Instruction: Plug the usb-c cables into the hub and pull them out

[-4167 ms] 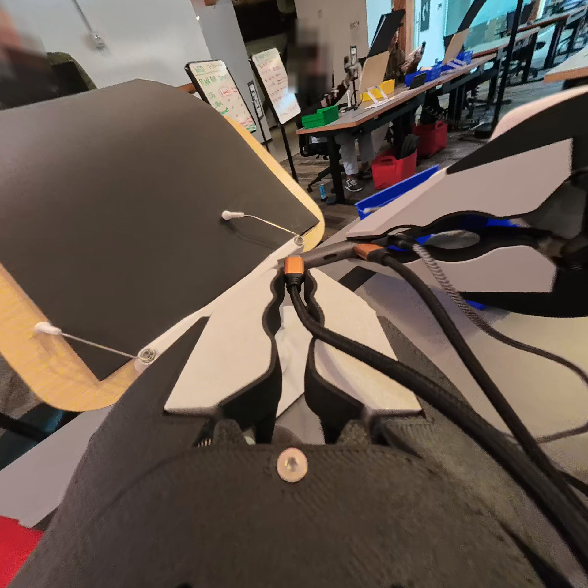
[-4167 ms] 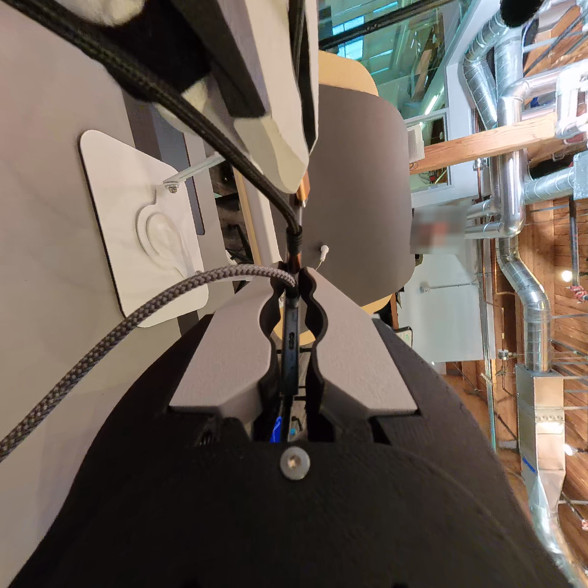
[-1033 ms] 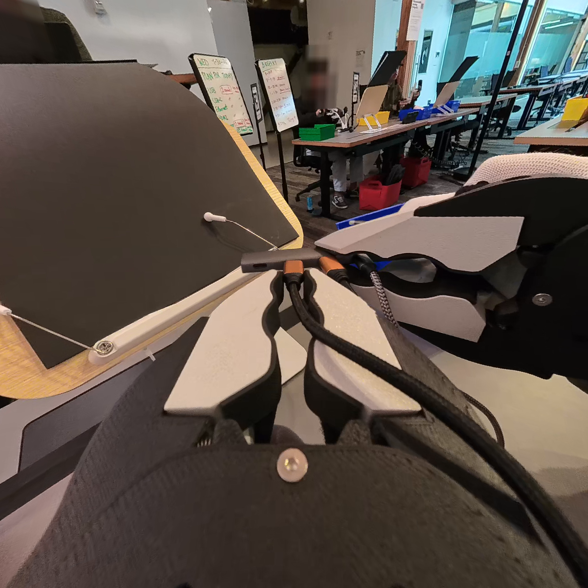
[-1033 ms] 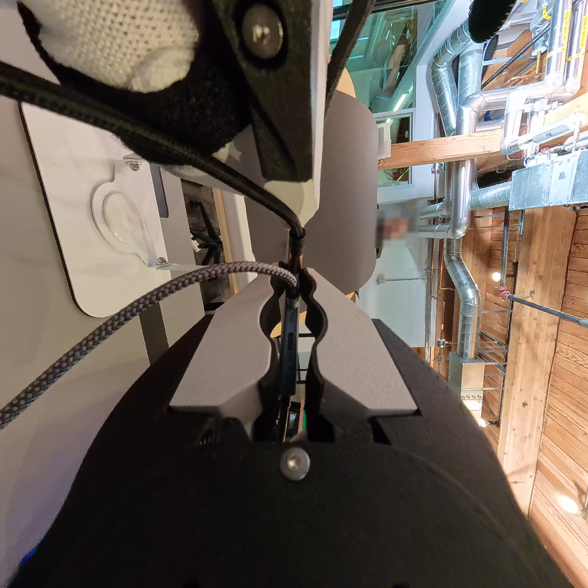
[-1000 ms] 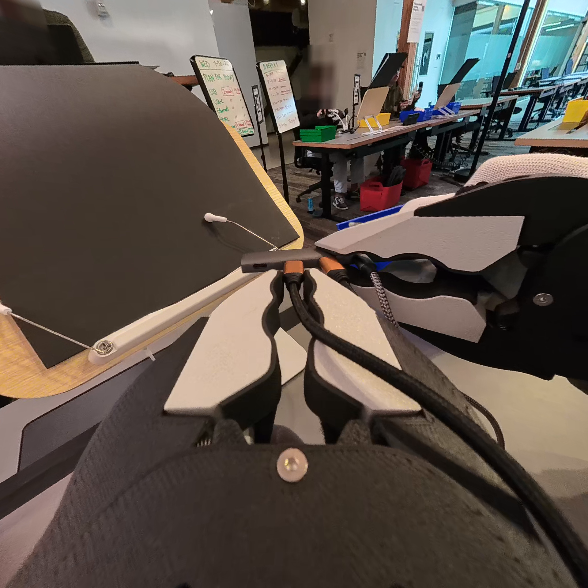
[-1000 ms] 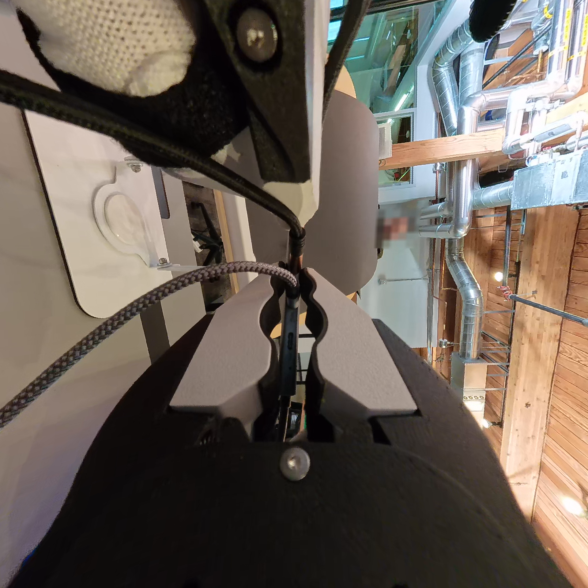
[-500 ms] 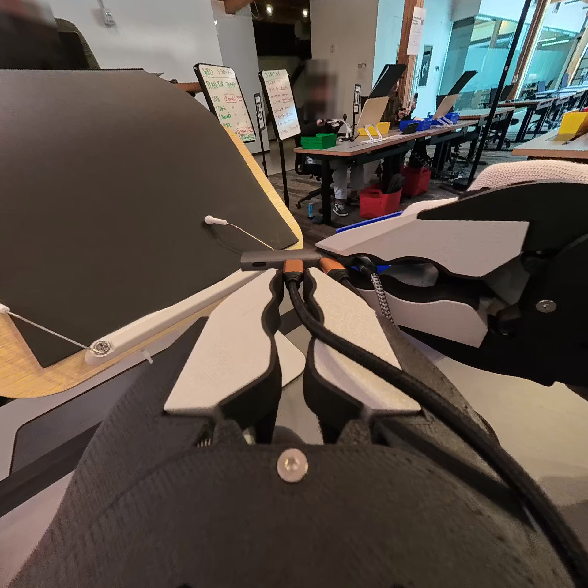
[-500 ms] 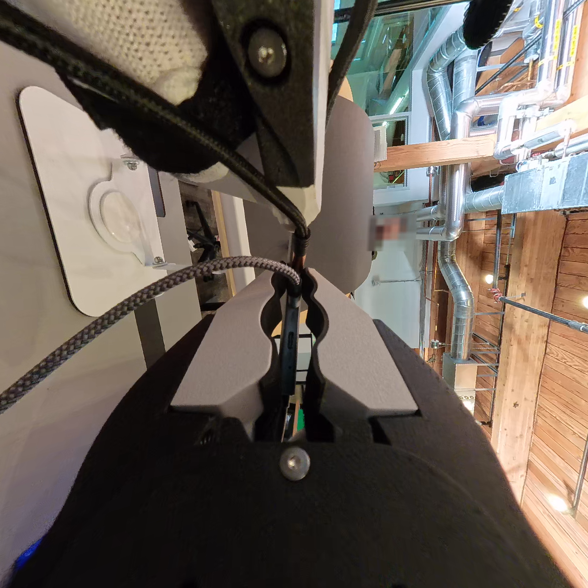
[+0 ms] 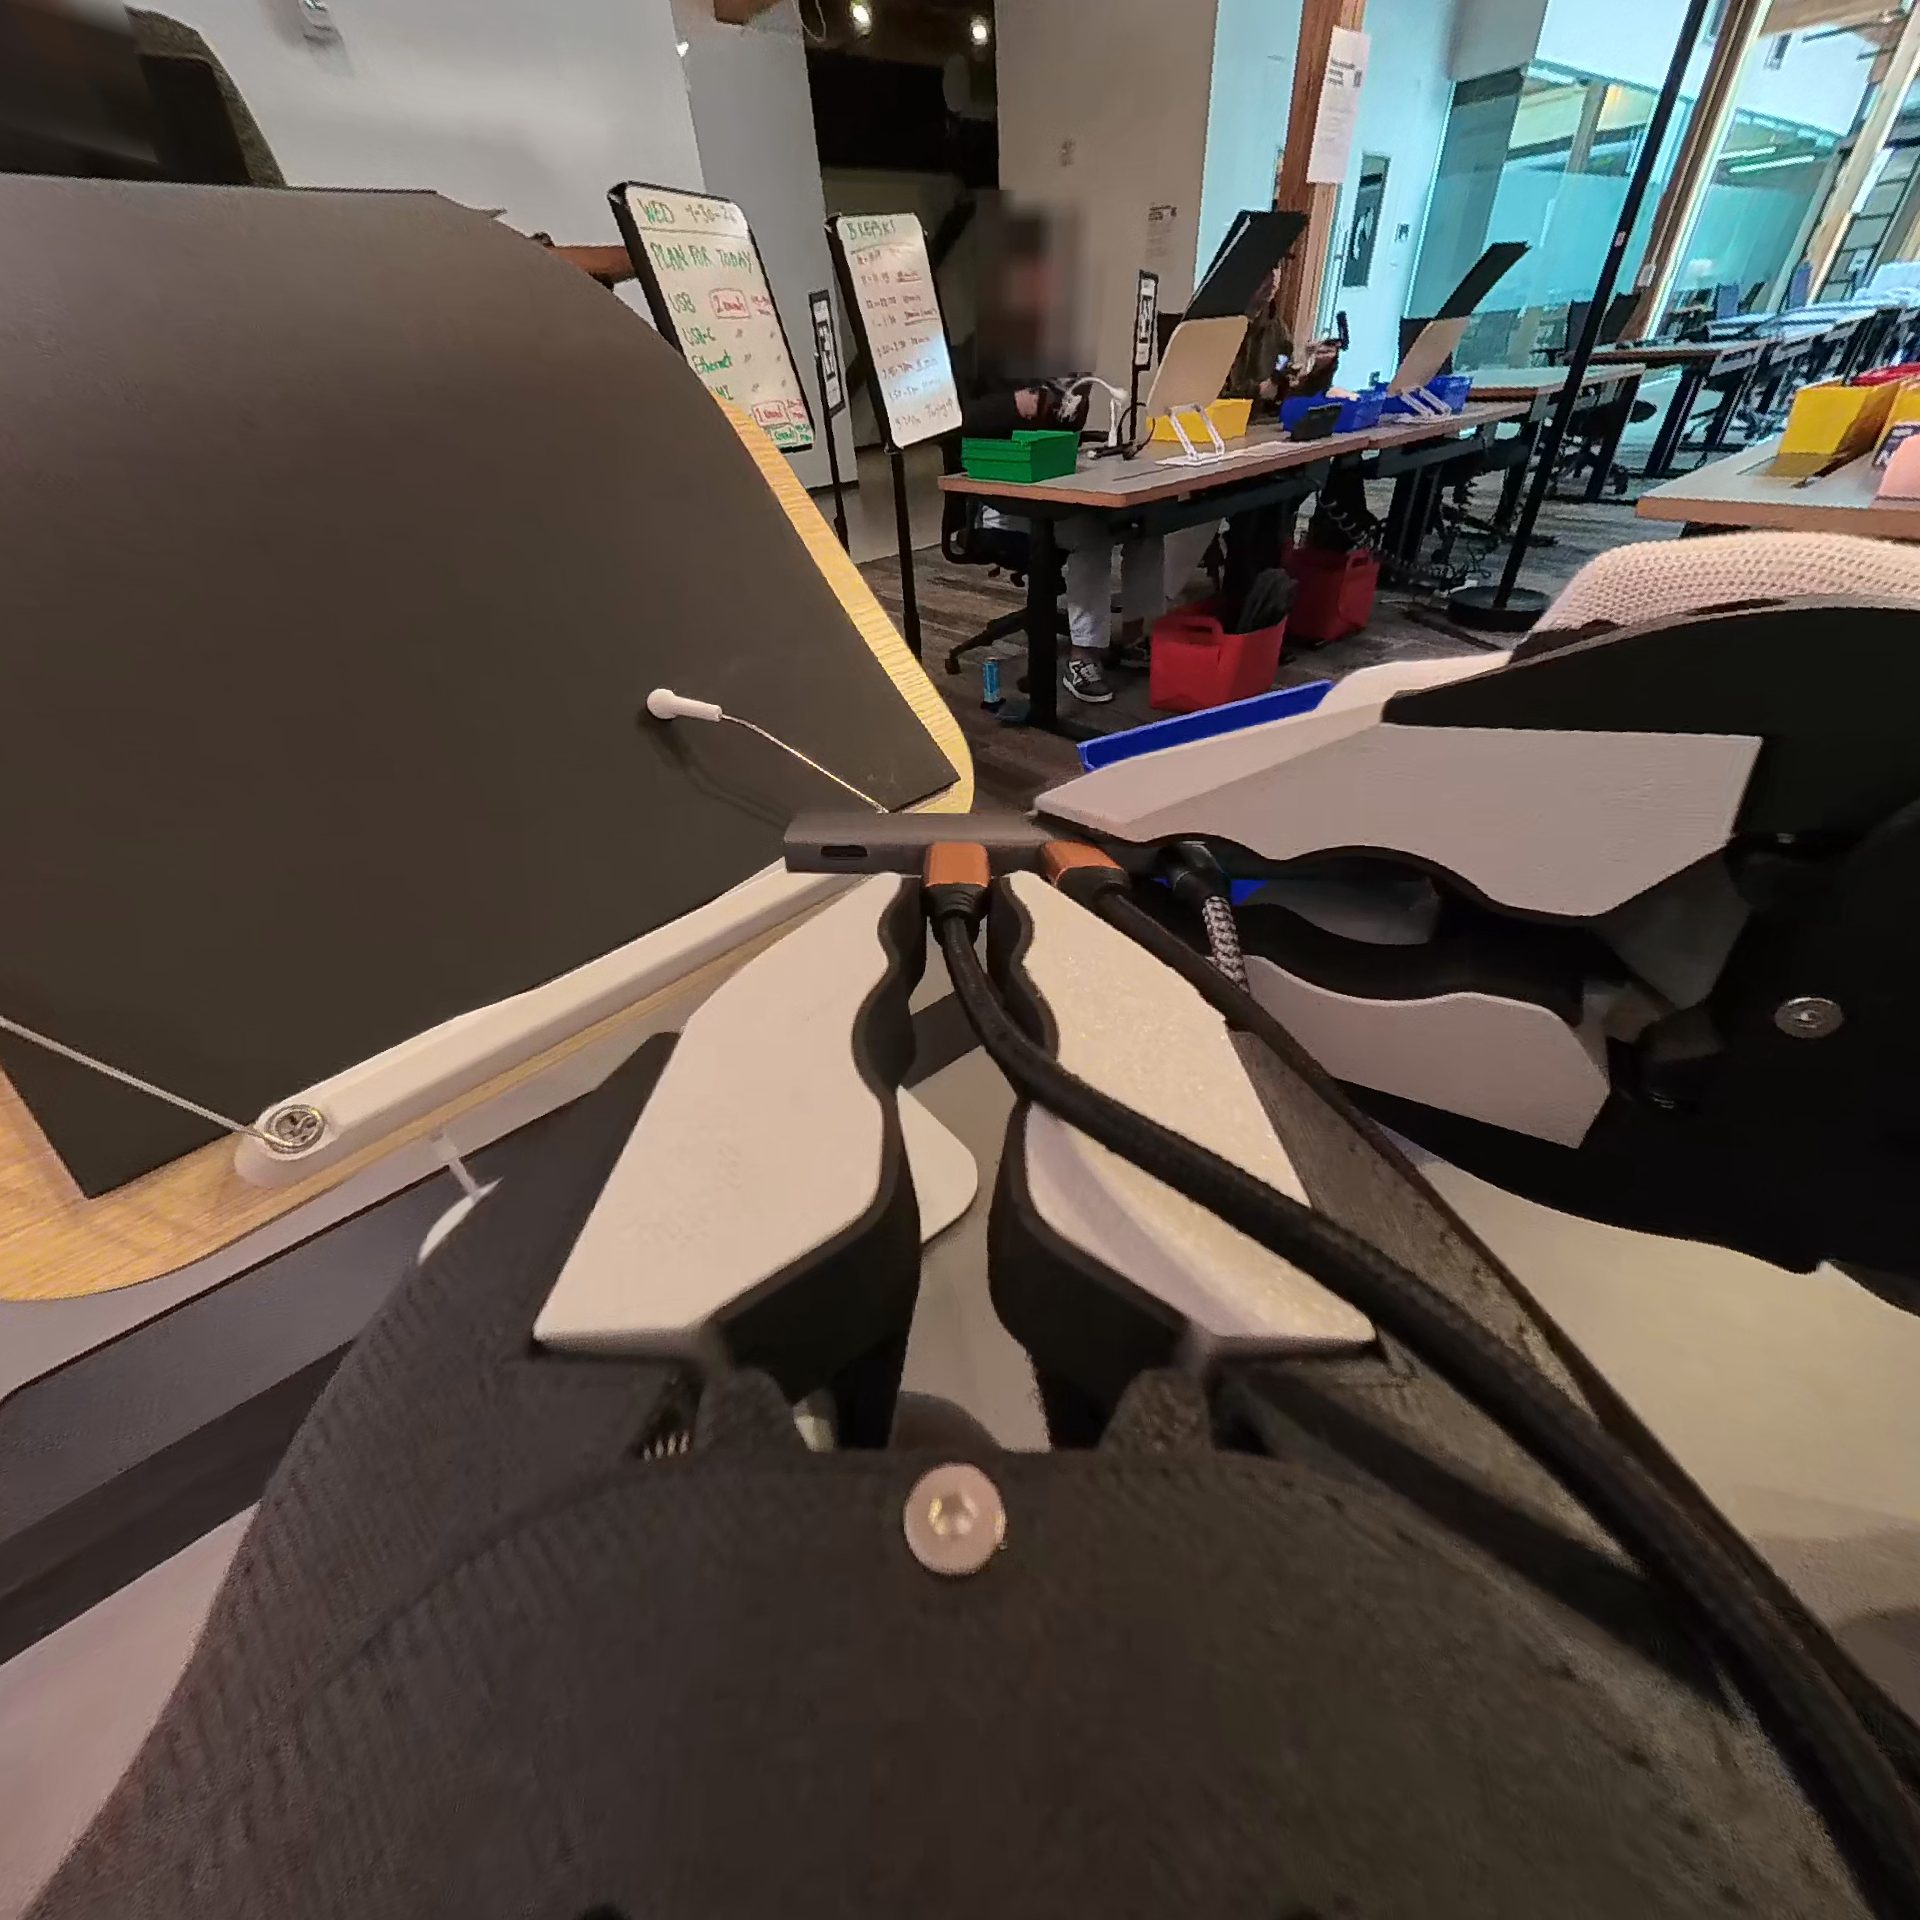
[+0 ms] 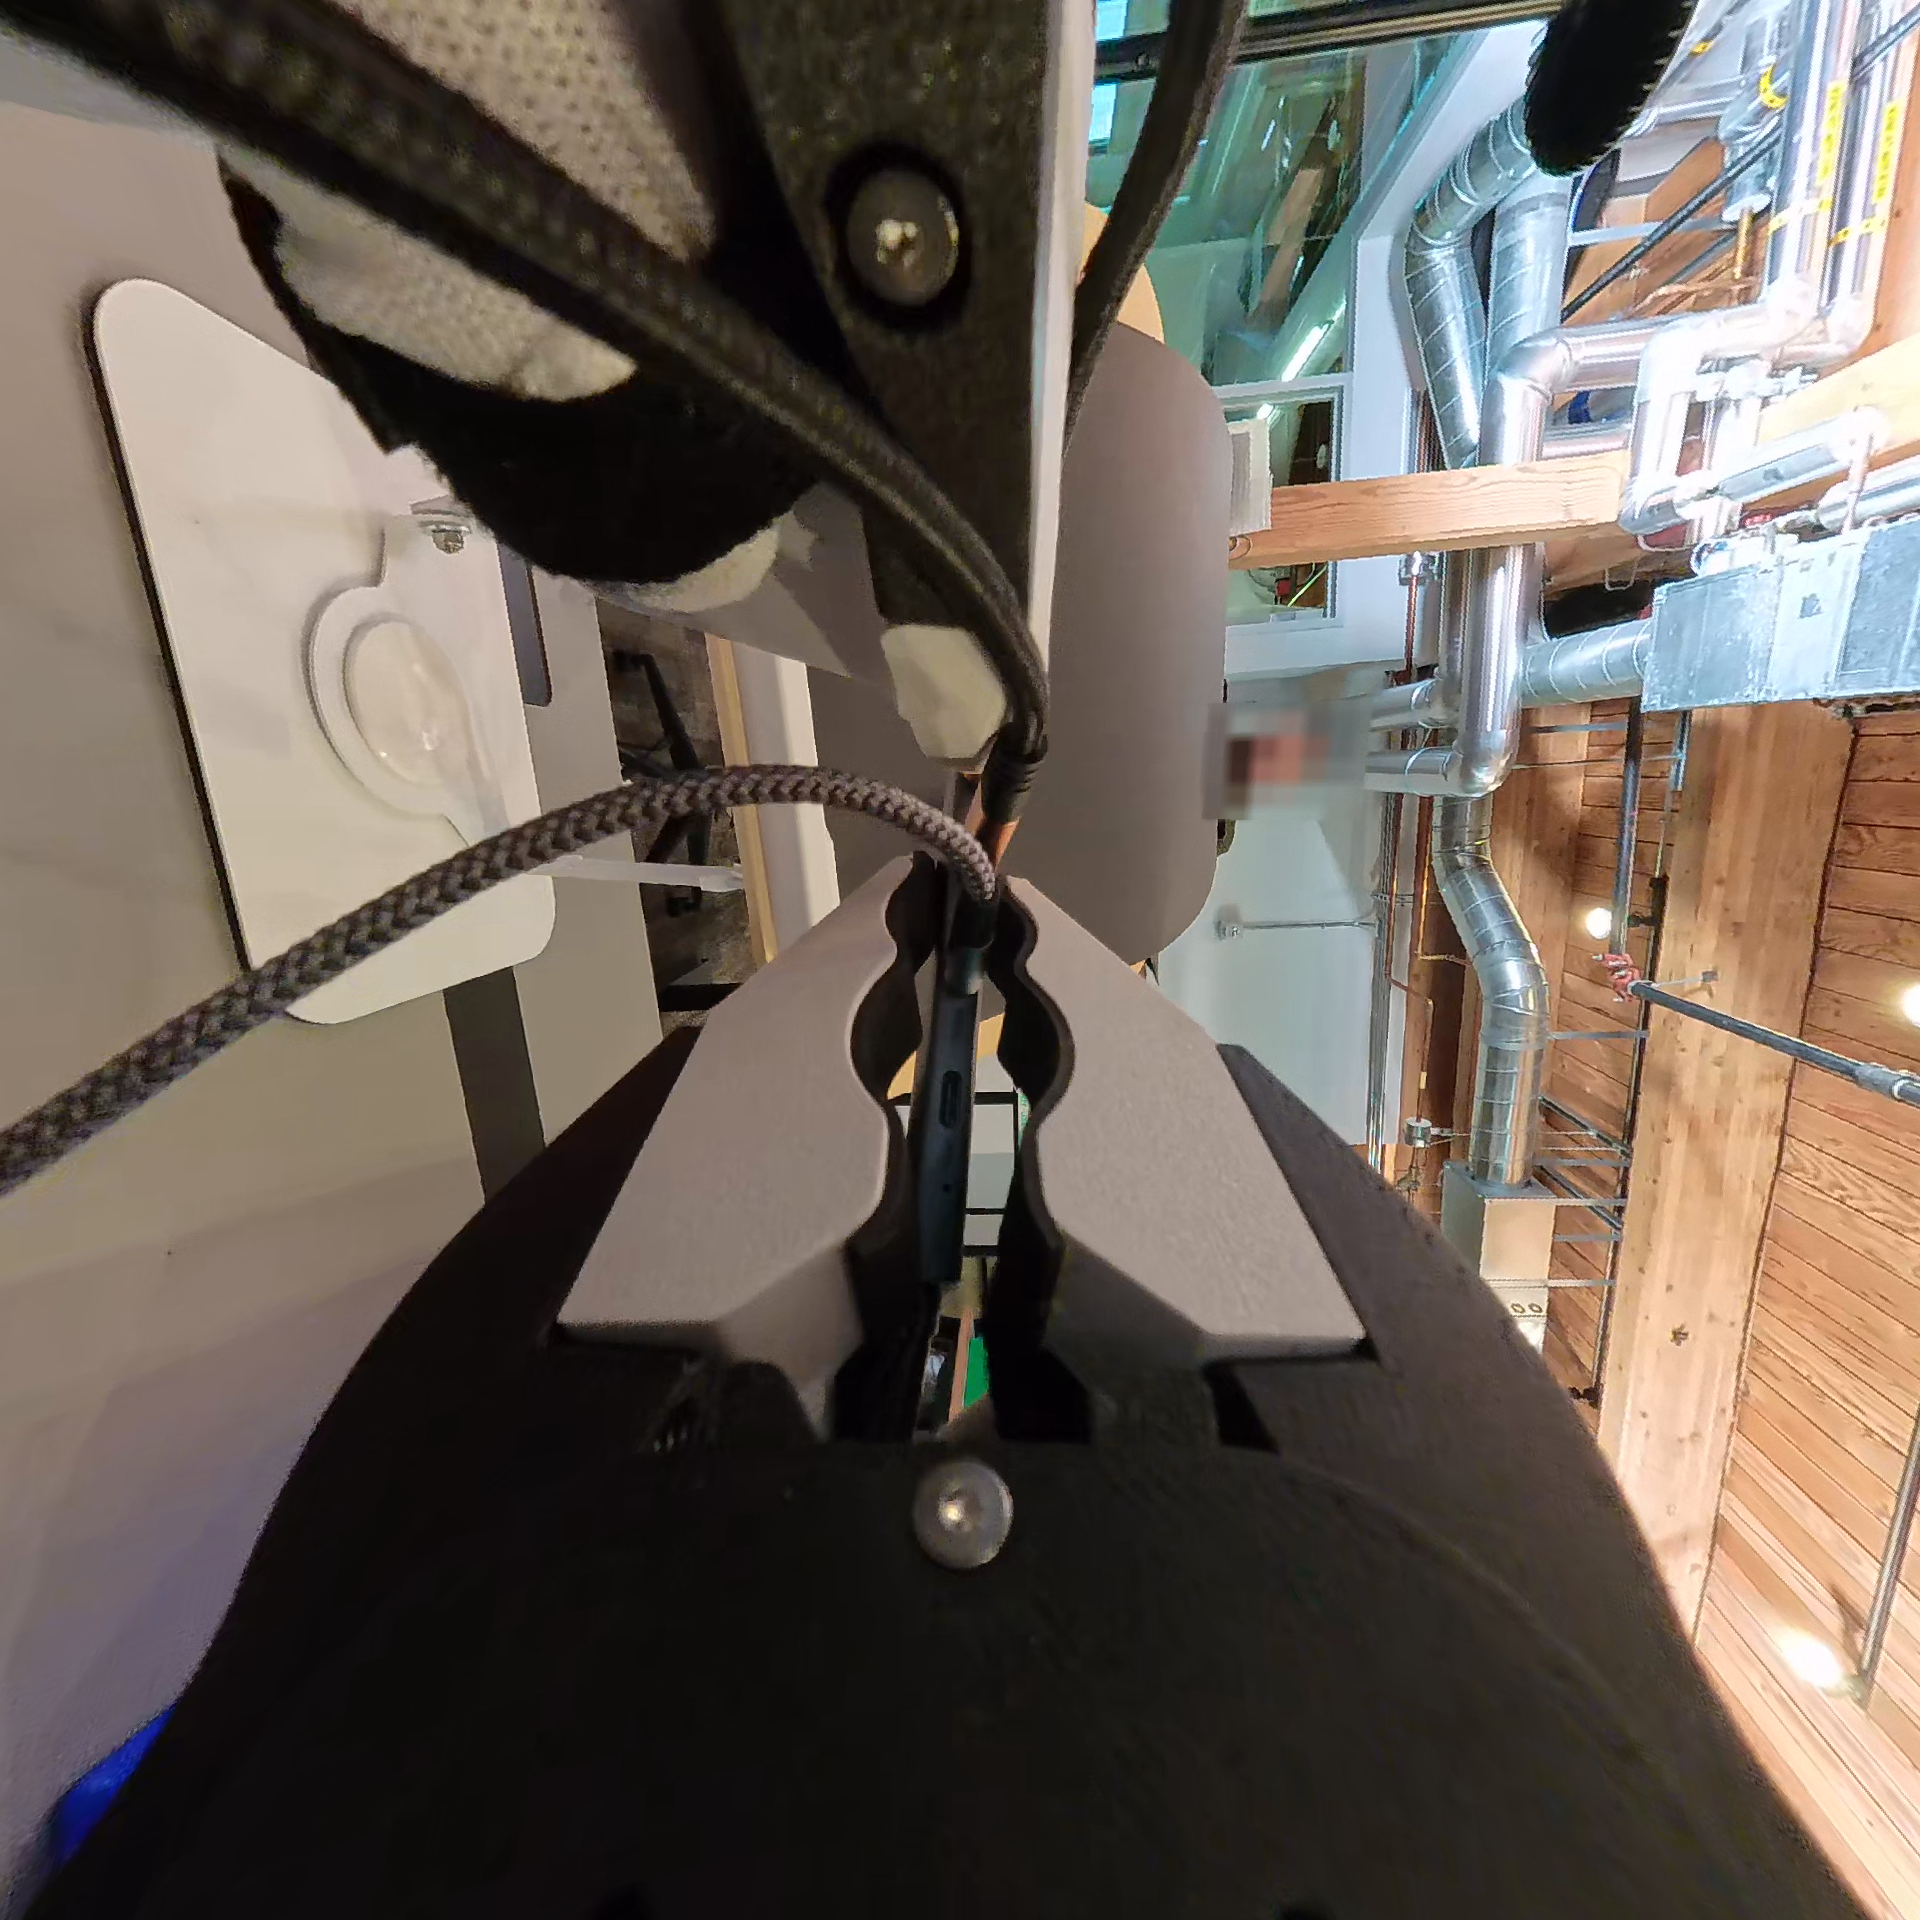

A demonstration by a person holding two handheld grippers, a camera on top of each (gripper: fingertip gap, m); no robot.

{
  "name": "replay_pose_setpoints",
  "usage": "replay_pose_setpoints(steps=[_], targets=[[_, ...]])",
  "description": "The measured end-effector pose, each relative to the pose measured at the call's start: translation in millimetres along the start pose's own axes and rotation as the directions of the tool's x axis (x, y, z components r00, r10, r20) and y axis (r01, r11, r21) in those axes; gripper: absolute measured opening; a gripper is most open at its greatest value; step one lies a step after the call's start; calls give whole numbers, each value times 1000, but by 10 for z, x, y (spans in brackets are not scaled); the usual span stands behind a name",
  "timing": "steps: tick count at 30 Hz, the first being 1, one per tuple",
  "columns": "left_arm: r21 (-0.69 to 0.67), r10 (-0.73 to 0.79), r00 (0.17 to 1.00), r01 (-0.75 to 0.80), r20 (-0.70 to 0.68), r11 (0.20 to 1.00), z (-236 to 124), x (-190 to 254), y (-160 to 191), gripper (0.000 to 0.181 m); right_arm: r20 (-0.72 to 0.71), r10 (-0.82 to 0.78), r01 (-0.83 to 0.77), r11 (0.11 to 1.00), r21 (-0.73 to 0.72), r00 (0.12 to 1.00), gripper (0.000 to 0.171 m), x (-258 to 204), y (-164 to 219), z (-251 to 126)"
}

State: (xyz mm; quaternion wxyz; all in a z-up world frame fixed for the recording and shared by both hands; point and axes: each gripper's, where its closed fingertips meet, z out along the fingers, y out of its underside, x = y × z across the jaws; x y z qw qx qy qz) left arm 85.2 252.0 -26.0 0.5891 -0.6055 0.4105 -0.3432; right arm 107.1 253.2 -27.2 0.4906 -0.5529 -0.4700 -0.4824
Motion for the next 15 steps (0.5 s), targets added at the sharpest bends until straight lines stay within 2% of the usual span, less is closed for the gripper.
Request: replay_pose_setpoints(steps=[11, 15], targets=[[-11, -18, 997, 17, -72, 1000, -8, 4, 6, 13, 14, 4, -4, 1000, 18, 1000, 7, -12, -27, -23], [2, 10, 998, -10, -56, 1000, -7, -10, -19, 12, 35, 63, -65, 997, 39, 997, 7, -5, -22, -9]])
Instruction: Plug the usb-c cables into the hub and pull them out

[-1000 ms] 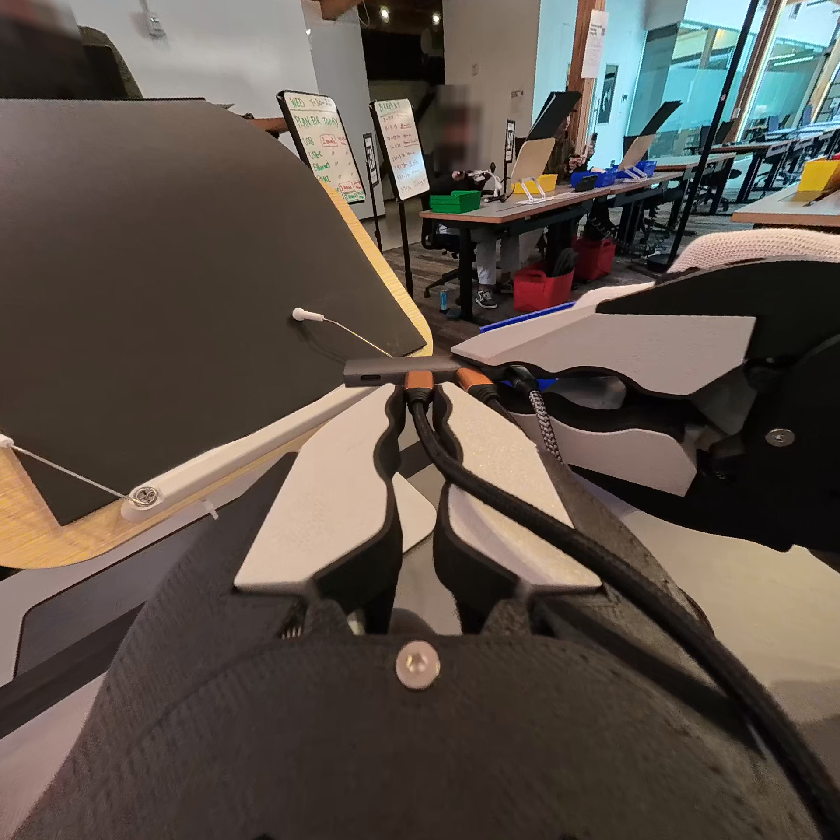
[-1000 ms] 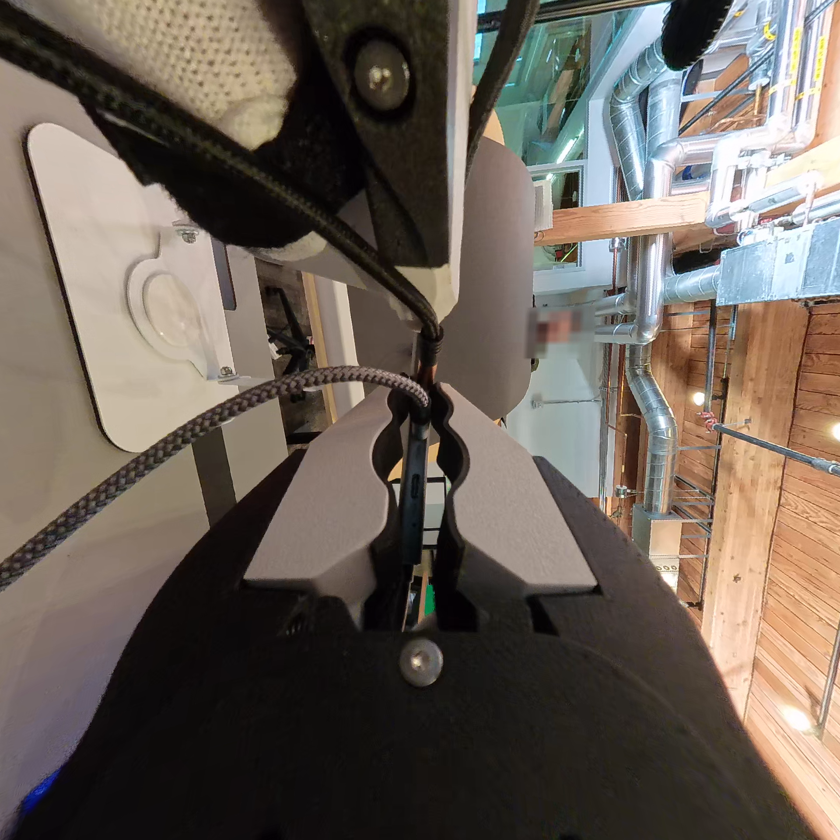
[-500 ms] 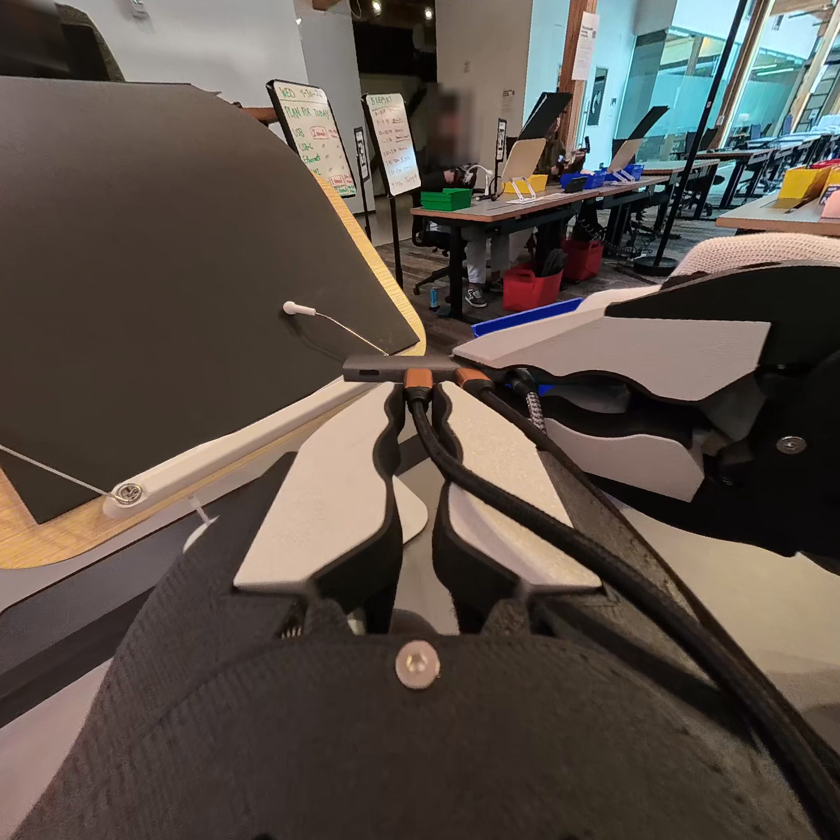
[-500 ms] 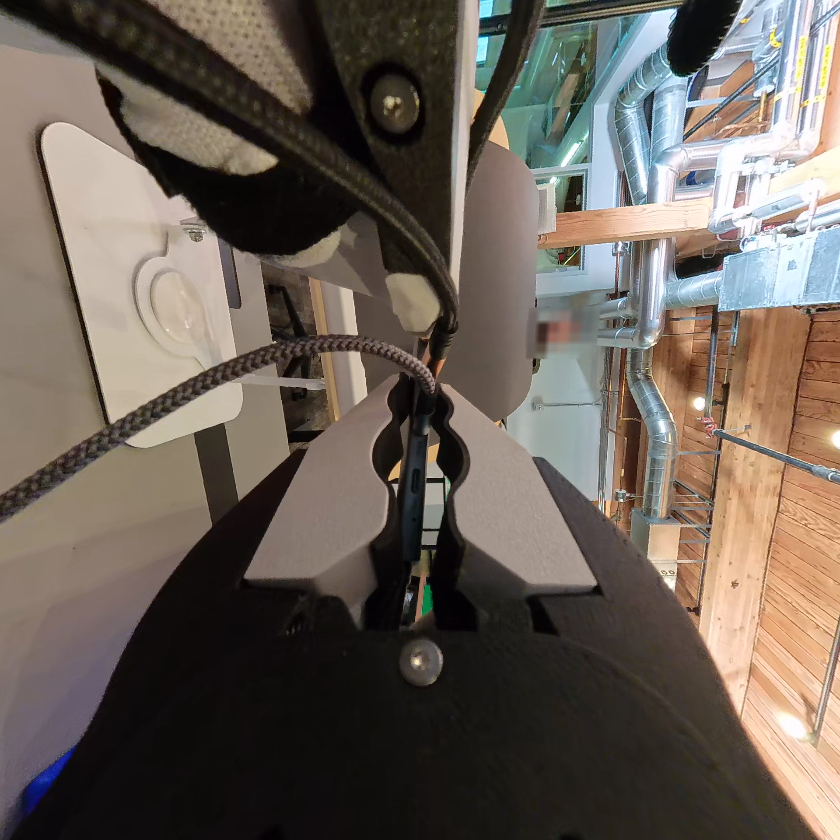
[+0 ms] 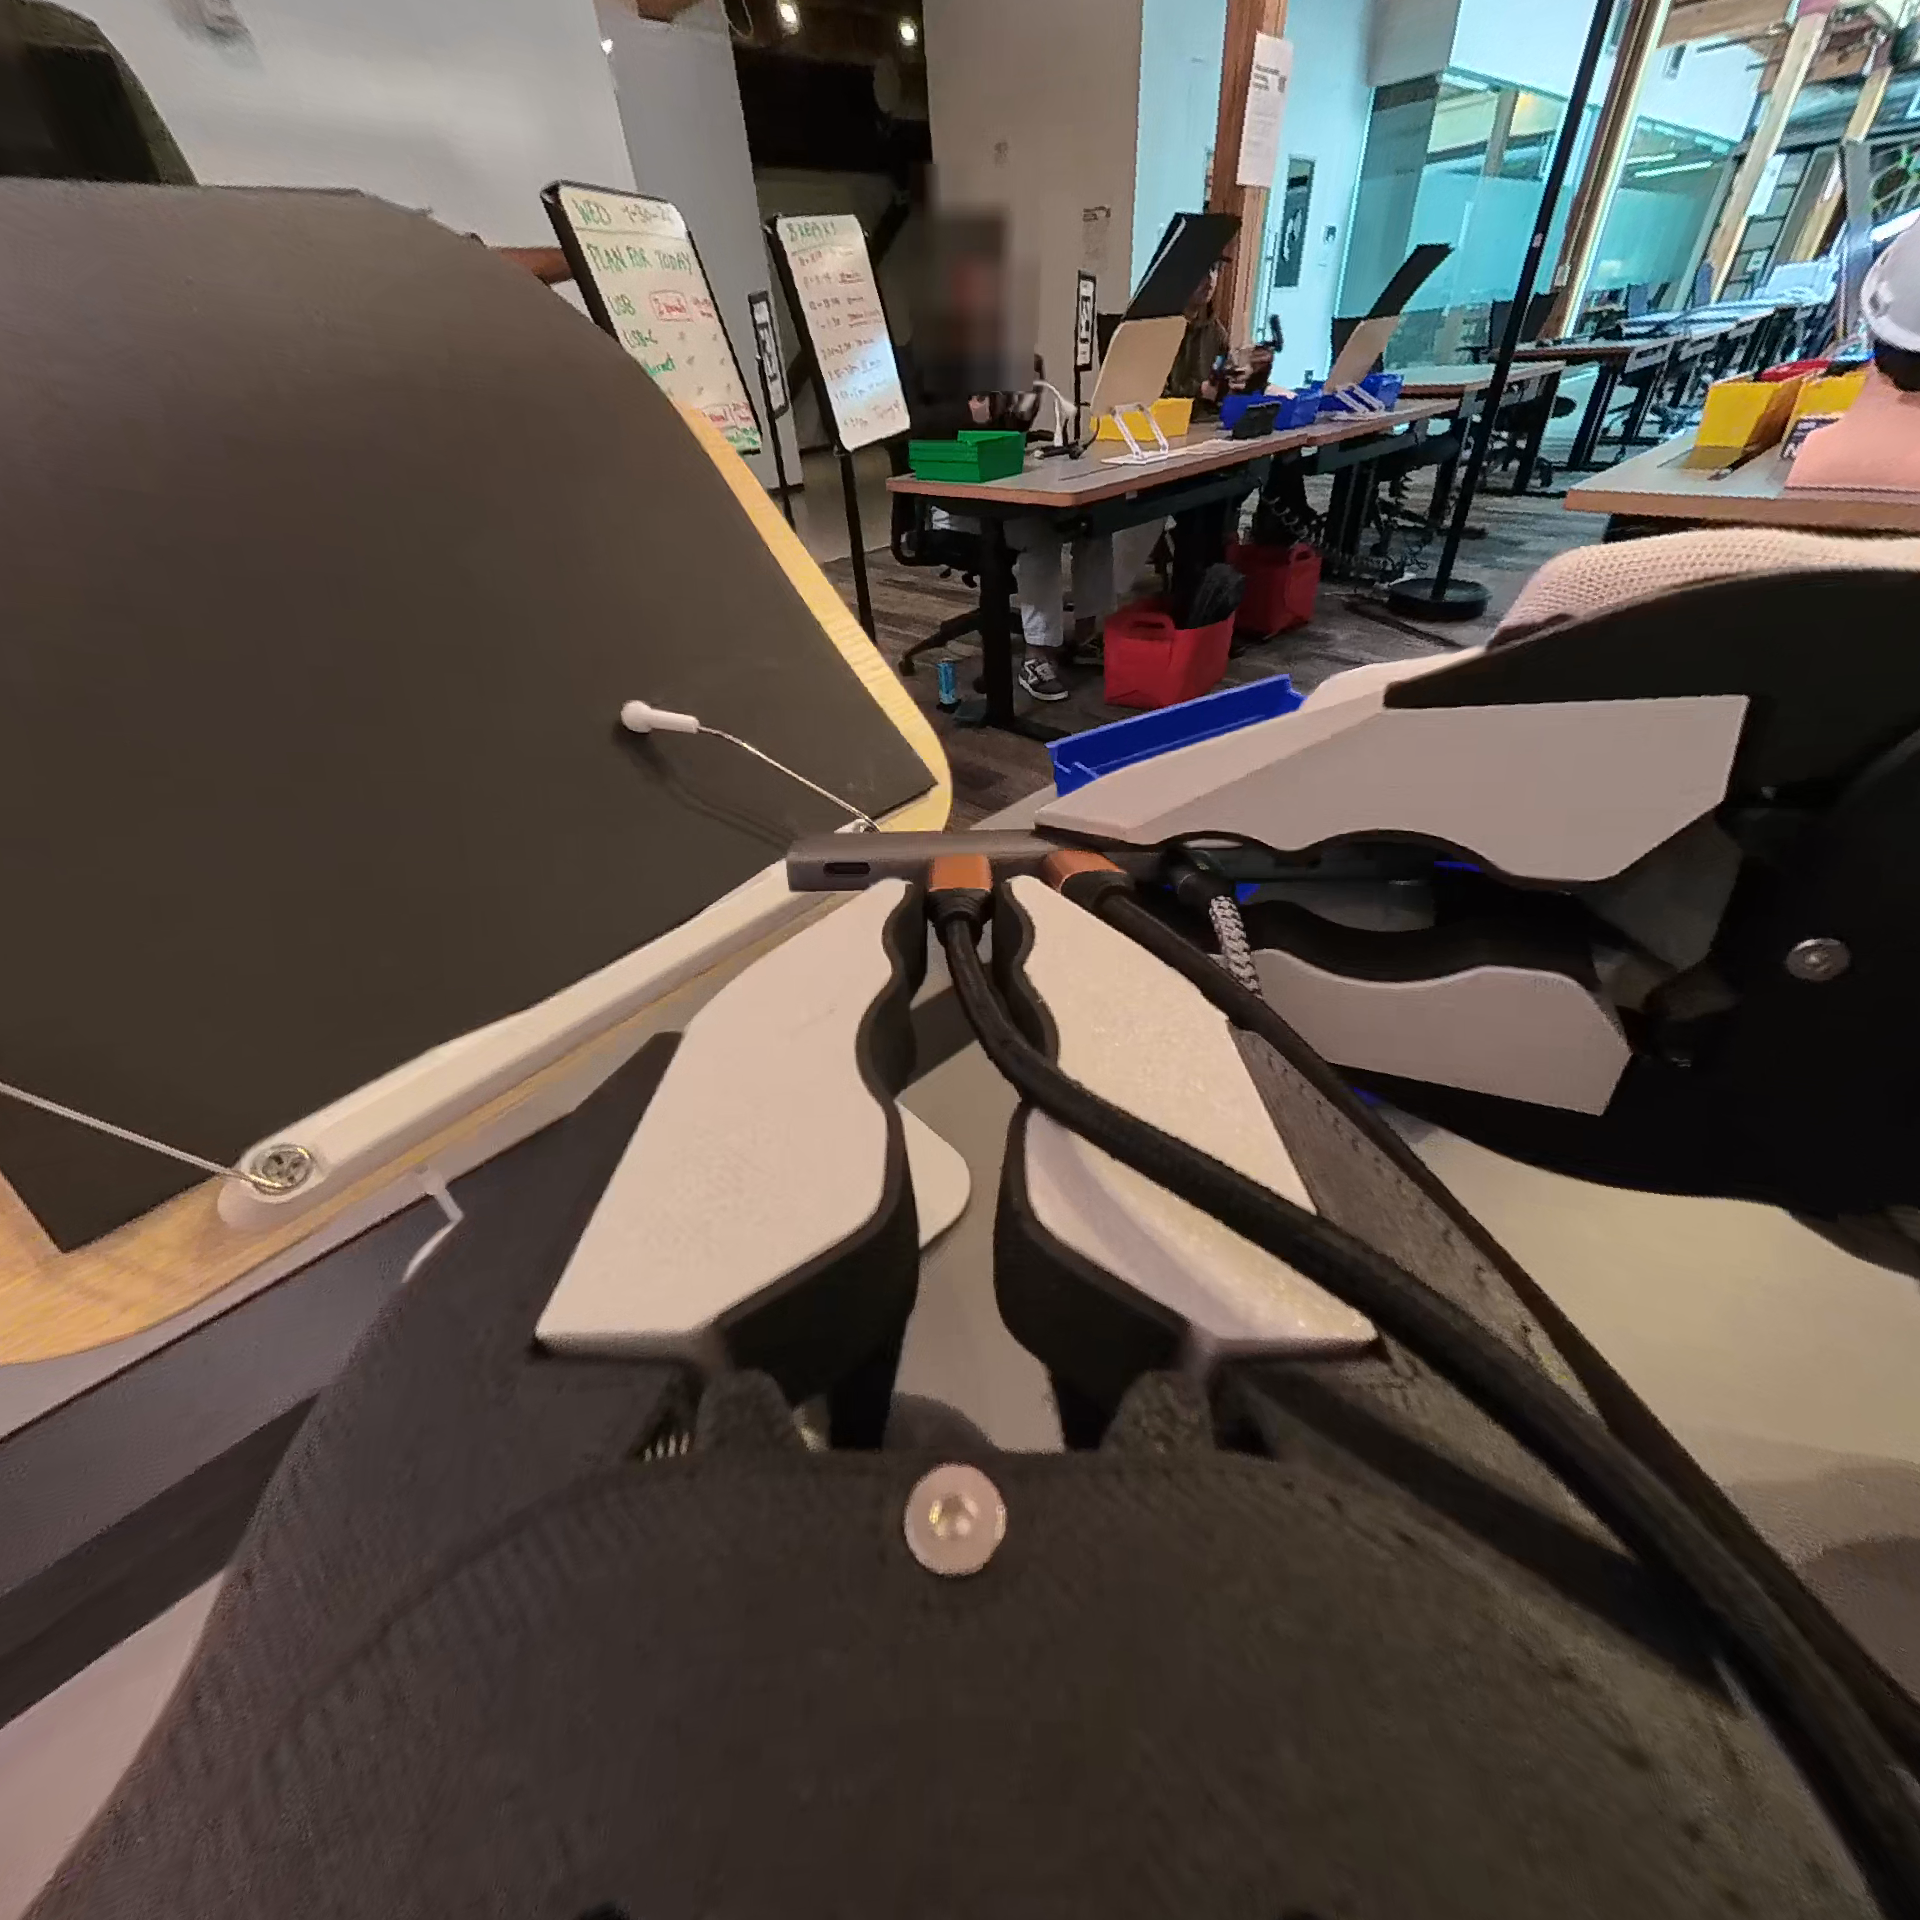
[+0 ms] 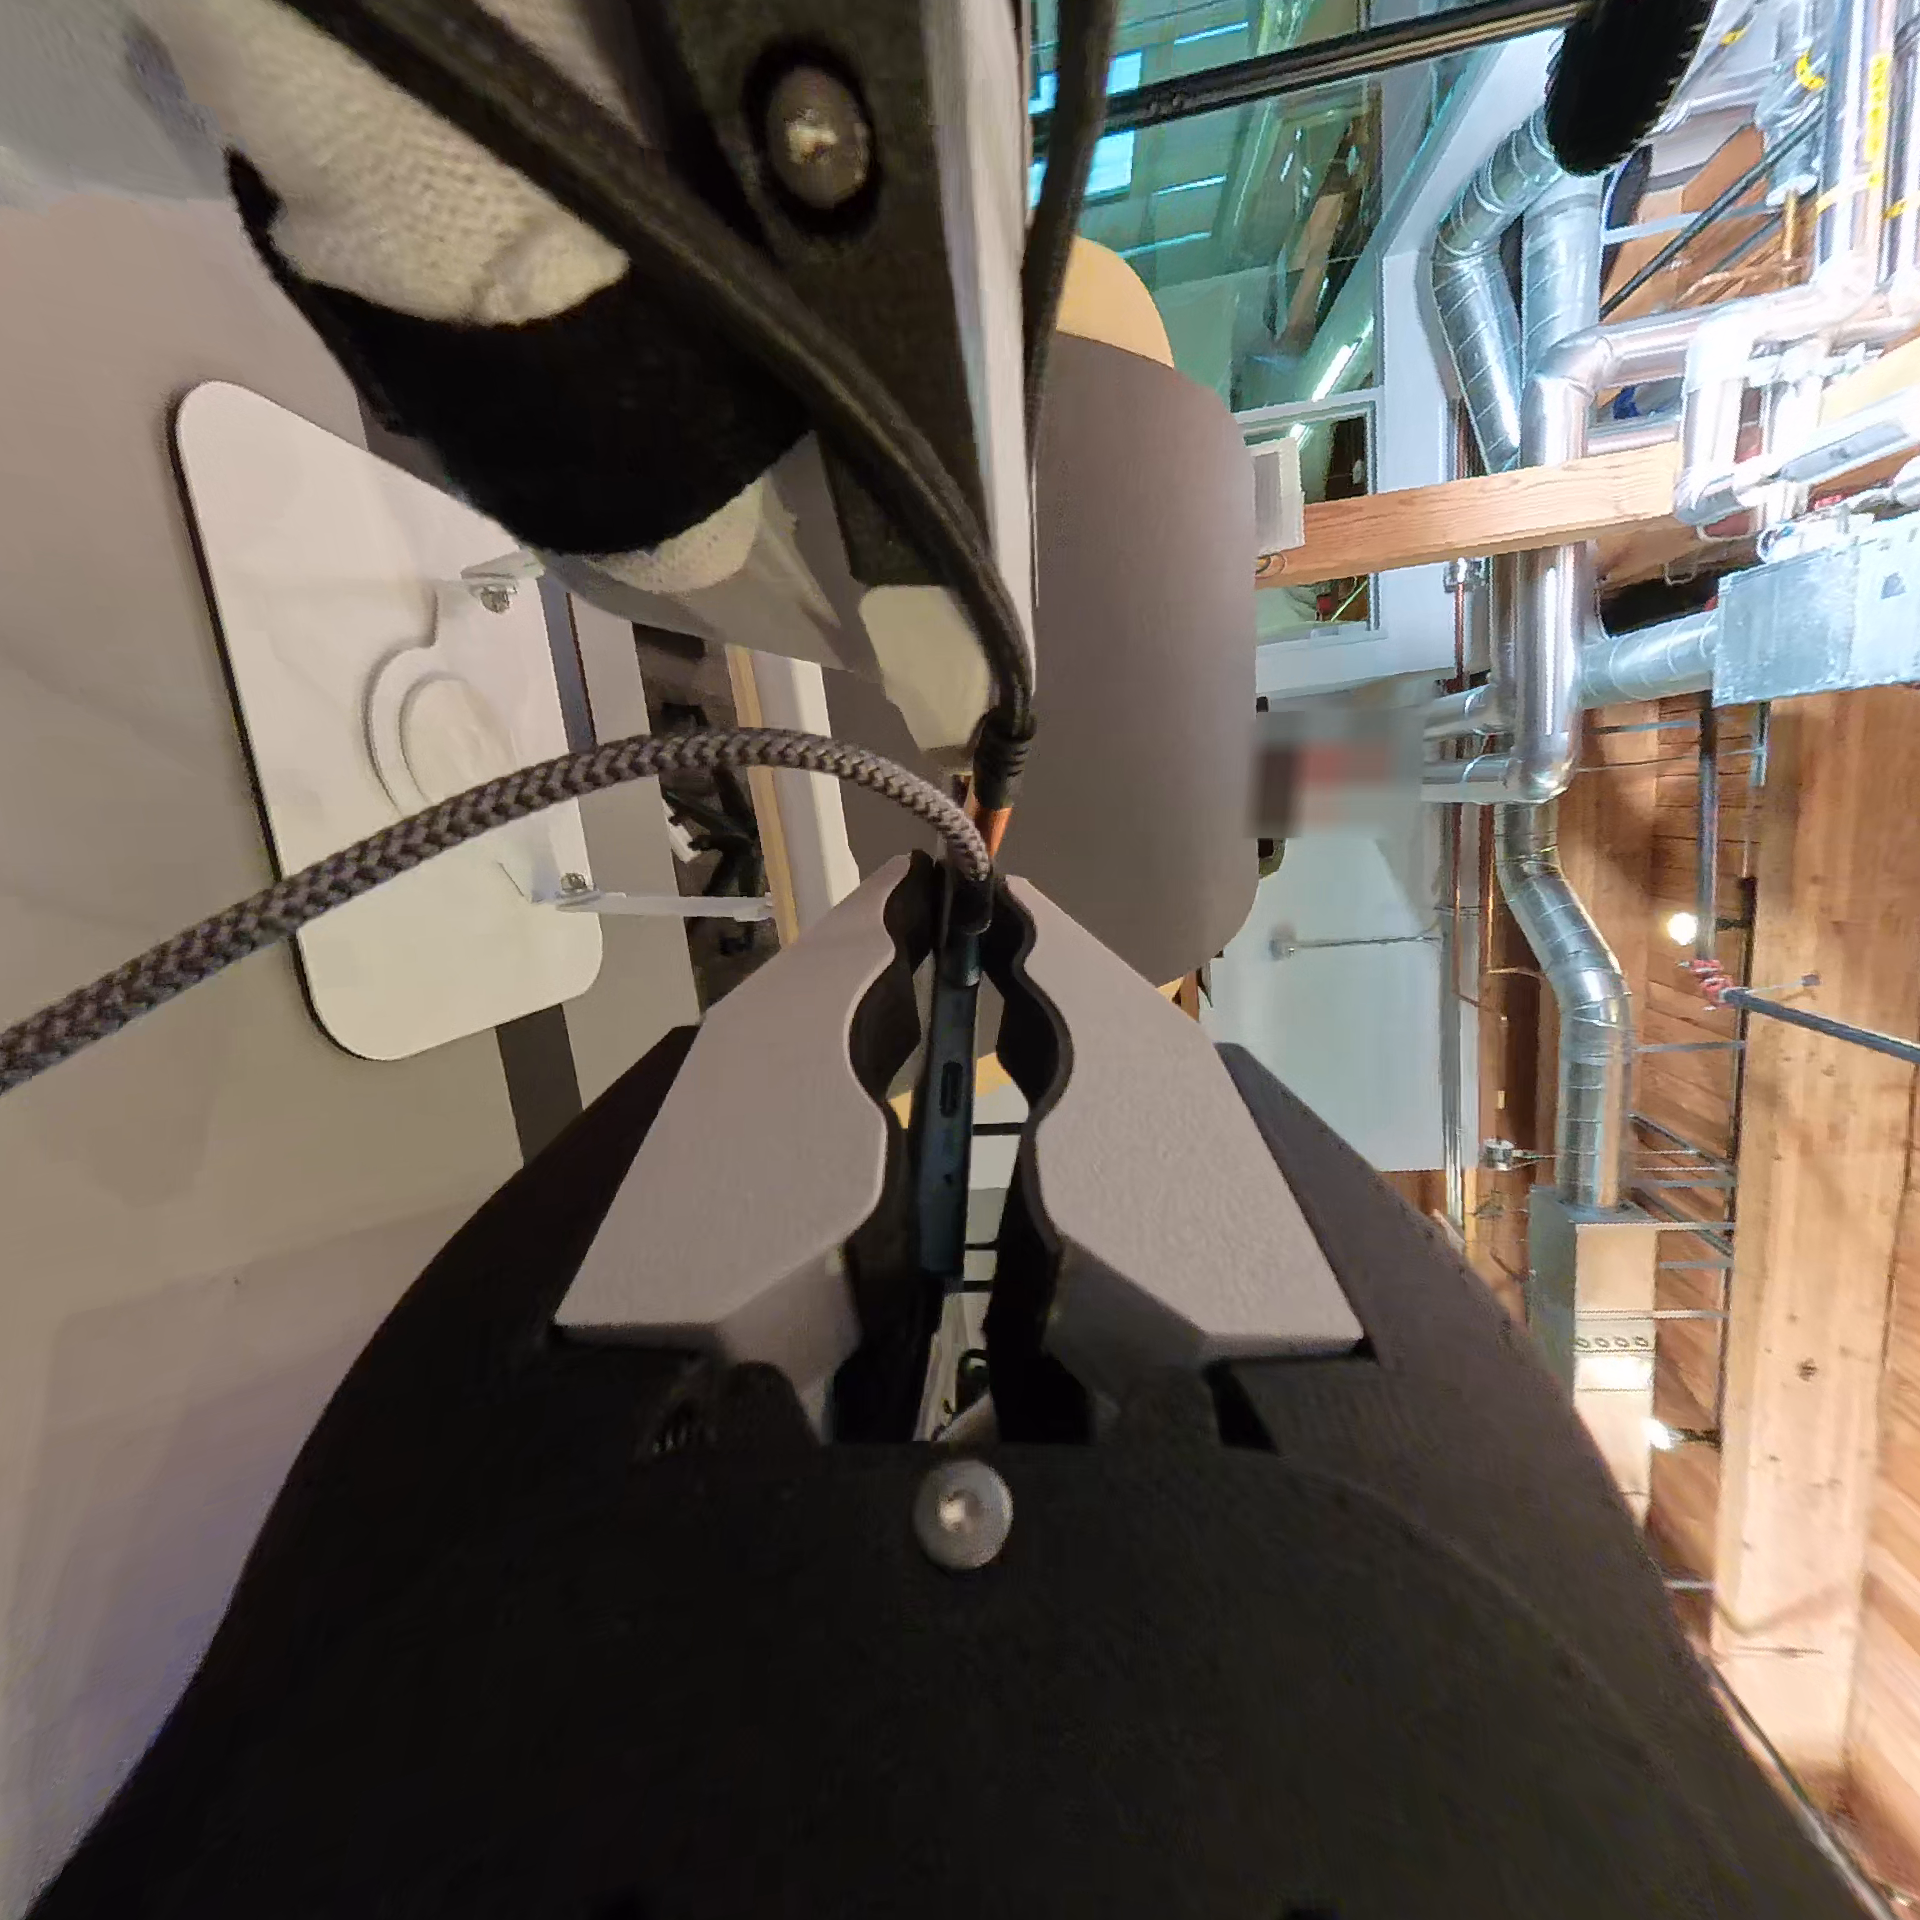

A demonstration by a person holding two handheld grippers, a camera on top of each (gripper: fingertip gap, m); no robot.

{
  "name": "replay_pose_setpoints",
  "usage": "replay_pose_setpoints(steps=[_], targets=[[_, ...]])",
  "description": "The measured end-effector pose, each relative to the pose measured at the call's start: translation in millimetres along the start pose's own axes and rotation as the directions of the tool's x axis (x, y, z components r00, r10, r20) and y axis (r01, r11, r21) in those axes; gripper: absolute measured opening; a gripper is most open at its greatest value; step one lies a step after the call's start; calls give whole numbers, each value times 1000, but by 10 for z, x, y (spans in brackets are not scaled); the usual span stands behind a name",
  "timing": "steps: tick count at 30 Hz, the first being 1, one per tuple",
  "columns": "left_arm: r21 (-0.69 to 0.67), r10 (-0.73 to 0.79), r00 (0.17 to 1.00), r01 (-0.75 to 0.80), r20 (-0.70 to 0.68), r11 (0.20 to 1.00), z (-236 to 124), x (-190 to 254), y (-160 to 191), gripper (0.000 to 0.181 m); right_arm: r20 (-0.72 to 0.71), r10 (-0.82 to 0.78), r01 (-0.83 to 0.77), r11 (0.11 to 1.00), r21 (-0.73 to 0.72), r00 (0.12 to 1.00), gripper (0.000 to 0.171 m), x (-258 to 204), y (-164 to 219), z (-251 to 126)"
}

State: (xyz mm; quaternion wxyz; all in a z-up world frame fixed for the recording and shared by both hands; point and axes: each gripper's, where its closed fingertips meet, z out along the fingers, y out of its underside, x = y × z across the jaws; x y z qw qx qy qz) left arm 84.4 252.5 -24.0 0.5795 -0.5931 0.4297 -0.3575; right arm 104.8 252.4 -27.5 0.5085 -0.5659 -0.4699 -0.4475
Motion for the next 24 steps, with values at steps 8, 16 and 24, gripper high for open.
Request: replay_pose_setpoints(steps=[8, 16, 24], targets=[[-16, 39, 999, -40, -31, 999, -63, -41, -82, 42, 4, 52, -52, 998, 20, 999, 7, 69, 44, -20], [-48, 64, 996, -61, 69, 997, -118, -239, -125, 91, 28, 74, -75, 996, 47, 997, 7, 69, 73, -34], [33, 218, 952, -216, -215, 976, -405, -3, -253, 75, 189, 167, -202, 962, 184, 968, 7, 18, 114, -153]])
